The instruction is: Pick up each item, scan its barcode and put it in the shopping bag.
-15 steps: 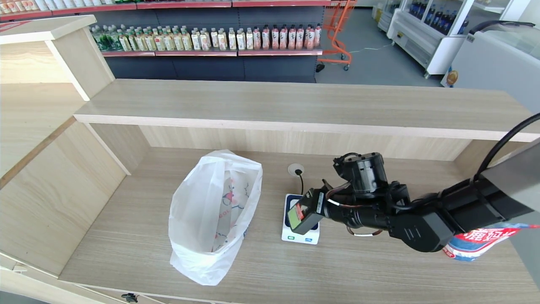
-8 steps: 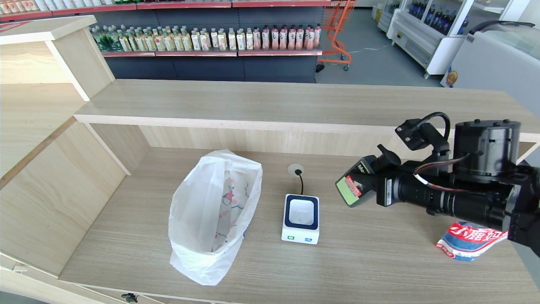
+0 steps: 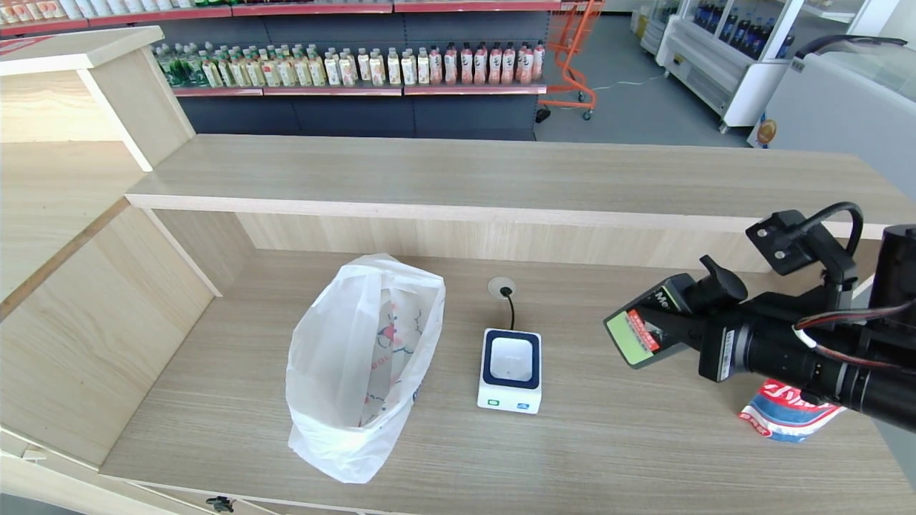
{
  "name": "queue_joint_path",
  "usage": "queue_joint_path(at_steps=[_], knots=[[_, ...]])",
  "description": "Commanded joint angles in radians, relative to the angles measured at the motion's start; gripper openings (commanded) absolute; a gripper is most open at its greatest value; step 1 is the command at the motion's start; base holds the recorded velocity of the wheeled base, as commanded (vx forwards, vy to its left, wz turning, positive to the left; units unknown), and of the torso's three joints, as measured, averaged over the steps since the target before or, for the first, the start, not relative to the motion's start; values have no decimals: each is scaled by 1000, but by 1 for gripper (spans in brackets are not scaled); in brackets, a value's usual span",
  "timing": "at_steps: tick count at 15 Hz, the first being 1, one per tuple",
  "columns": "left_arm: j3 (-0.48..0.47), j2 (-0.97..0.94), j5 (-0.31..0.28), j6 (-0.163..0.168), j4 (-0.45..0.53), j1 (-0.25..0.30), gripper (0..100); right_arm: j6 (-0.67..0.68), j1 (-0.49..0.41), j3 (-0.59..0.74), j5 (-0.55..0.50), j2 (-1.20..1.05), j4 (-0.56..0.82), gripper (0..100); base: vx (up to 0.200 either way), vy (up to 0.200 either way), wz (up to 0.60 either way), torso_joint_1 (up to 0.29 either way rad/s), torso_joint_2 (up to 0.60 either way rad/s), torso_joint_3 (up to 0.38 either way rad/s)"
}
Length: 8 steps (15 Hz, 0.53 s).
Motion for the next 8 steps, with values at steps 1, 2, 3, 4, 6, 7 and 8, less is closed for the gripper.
queue_joint_path(at_steps=[1, 2, 3, 4, 6, 7, 8], knots=[[0, 0, 0, -1, 0, 0, 100, 1, -2, 3, -7, -2, -1, 0, 0, 0, 0, 0, 0, 0], [0, 0, 0, -2, 0, 0, 100, 1, -3, 4, -9, 0, -1, 0, 0, 0, 0, 0, 0, 0], [0, 0, 0, -4, 0, 0, 100, 6, -3, 10, -11, 0, -1, 0, 0, 0, 0, 0, 0, 0], [0, 2, 0, -5, 0, -1, 100, 20, -3, 13, -12, 0, -1, 0, 0, 0, 0, 0, 0, 0], [0, 0, 0, -4, 0, -1, 100, 27, -3, 21, -14, 0, -1, 0, -200, 200, 0, 2, 0, 2], [0, 0, 0, -7, 0, 0, 100, 32, -3, 24, -18, 3, -1, 0, -200, 200, 0, -2, 2, 7], [0, 0, 0, -7, 0, 0, 100, 44, -3, 24, -18, 3, -1, 0, -200, 200, 0, 2, 2, 2]])
